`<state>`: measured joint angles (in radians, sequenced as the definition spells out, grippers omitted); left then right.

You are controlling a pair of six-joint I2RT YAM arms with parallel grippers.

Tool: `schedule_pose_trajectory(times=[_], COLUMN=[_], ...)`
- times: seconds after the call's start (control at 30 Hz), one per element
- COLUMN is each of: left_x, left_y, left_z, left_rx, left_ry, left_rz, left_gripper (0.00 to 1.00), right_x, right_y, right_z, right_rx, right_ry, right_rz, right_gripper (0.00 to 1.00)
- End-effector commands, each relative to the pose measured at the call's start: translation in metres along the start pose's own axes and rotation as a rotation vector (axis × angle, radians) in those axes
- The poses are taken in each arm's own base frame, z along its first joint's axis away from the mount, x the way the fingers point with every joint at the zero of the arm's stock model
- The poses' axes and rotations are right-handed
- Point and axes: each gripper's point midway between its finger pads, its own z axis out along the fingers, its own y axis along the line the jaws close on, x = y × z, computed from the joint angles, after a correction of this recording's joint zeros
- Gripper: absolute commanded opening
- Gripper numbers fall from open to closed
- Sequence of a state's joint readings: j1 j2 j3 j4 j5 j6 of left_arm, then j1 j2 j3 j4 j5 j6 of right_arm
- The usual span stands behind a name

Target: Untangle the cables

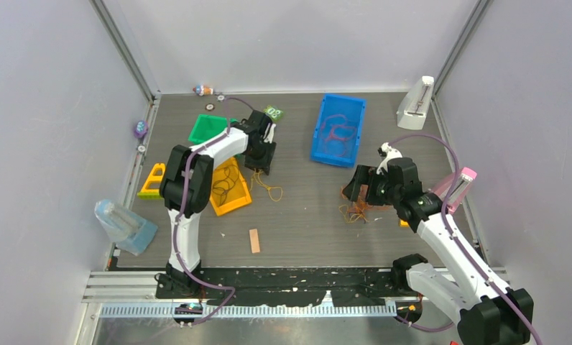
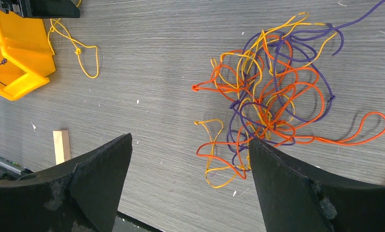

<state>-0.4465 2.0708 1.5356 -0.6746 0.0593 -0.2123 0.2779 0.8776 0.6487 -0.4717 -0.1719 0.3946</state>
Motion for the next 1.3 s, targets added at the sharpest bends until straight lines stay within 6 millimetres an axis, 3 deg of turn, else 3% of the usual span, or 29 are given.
schedule_pose_trajectory(times=[0.0, 0.13, 0.27, 0.43, 0.67, 0.83, 0.93, 1.03, 1.27], left_x=[0.001, 0.003, -0.003, -0.03, -0.094, -0.137, -0.159, -0.168, -0.149], left_y=[-0.012, -0.01, -0.008, -0.005, 0.027, 0.057, 0.084, 0.106, 0.144], left_z=[0.003, 0.001, -0.017, -0.074, -0.149, -0.179, -0.183, -0.174, -0.134], left_rx=[0.064, 0.056, 0.048, 0.053, 0.067, 0.068, 0.046, 0.025, -0.009], left_ry=[0.016, 0.027, -0.003, -0.093, -0.302, -0.419, -0.471, -0.459, -0.379], left_rz=[-0.024, -0.016, -0.003, 0.013, -0.061, -0.131, -0.189, -0.226, -0.296], left_gripper=[0.37, 0.0, 0.0, 0.0, 0.0, 0.0, 0.0, 0.0, 0.0], right_x=[-0.009, -0.01, -0.01, -0.011, -0.013, -0.014, -0.014, -0.014, -0.015], right_y=[0.007, 0.007, 0.008, 0.008, 0.01, 0.013, 0.013, 0.013, 0.014], right_z=[-0.003, -0.004, -0.004, -0.005, -0.004, -0.003, -0.003, -0.003, -0.001], right_rx=[-0.032, -0.033, -0.034, -0.034, -0.043, -0.054, -0.056, -0.057, -0.058], right_ry=[-0.047, -0.051, -0.052, -0.053, -0.054, -0.053, -0.053, -0.051, -0.046], right_rz=[-0.012, -0.007, -0.007, -0.008, -0.011, -0.009, -0.01, -0.011, -0.012], right_gripper=[0.95, 0.95, 0.96, 0.96, 0.96, 0.96, 0.96, 0.96, 0.96])
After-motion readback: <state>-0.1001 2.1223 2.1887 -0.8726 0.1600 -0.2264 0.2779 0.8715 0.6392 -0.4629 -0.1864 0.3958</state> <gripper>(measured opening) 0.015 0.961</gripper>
